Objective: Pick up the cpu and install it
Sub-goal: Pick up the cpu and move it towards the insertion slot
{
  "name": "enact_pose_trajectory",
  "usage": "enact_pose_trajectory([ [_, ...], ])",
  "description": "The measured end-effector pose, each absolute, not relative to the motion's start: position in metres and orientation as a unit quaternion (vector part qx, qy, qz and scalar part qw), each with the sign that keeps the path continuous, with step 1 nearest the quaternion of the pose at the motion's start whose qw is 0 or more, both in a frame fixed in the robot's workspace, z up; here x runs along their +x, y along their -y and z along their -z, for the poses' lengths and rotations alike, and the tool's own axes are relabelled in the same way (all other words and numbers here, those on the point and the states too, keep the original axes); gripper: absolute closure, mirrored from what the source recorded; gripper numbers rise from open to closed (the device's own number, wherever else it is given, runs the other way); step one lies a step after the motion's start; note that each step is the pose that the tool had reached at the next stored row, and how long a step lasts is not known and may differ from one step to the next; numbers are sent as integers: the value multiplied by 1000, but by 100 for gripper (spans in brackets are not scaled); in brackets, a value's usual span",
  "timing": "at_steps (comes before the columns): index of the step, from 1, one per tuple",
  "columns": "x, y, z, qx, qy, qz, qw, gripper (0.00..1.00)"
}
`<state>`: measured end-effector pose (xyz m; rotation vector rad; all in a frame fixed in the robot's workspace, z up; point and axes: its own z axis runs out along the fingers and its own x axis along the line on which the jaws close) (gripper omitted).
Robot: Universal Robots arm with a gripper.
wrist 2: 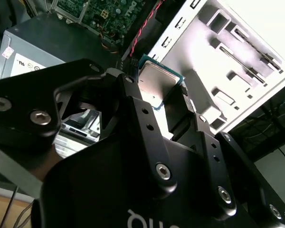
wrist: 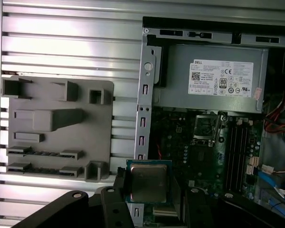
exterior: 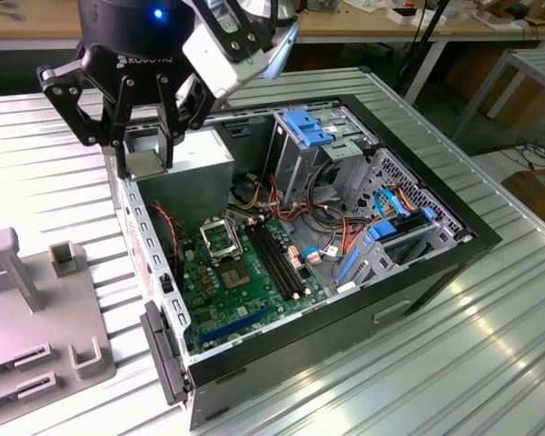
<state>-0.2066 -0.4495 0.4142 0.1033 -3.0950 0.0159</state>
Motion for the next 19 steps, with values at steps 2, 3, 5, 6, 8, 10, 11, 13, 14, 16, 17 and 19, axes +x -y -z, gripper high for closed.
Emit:
enact_pose_trajectory([
  [2, -203, 450, -413, 33, 999, -5, 22, 53],
  [3, -197, 449, -412, 33, 999, -5, 22, 53],
  [5, -182, 449, -410, 33, 999, -5, 22, 53],
  [6, -177, 450, -408, 33, 999, -5, 22, 53],
  [8, -173, 450, -406, 33, 999, -5, 22, 53],
  [10, -168, 450, -402, 33, 999, -5, 22, 53],
  [11, -166, 450, -401, 33, 999, -5, 22, 53],
  [13, -159, 450, -399, 33, 999, -5, 22, 53],
  [14, -155, 450, -398, 33, 999, -5, 22, 53],
  [16, -146, 450, -397, 33, 999, -5, 22, 53],
  [17, -142, 450, -396, 33, 999, -5, 22, 53],
  [19, -133, 450, -395, 33, 999, -5, 22, 53],
])
